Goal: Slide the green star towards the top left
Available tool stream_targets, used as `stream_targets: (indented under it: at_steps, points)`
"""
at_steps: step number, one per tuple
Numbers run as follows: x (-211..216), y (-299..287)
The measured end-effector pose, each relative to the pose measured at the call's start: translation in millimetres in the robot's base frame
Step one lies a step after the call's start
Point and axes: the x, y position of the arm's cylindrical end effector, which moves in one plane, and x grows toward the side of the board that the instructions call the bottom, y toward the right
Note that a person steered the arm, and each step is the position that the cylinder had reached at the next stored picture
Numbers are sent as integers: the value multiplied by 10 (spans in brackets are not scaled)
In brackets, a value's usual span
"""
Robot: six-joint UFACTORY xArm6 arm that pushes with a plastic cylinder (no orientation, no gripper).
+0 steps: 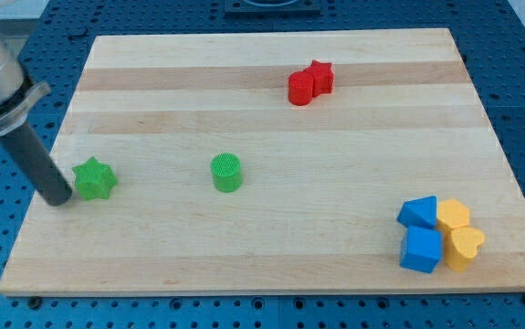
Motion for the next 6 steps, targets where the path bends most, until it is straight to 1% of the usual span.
stream_targets:
  at_steps: [1,2,3,5,6]
  points:
    - [244,8]
    - [157,235]
    - [-134,370]
    - [-1060,371]
    - [-967,346]
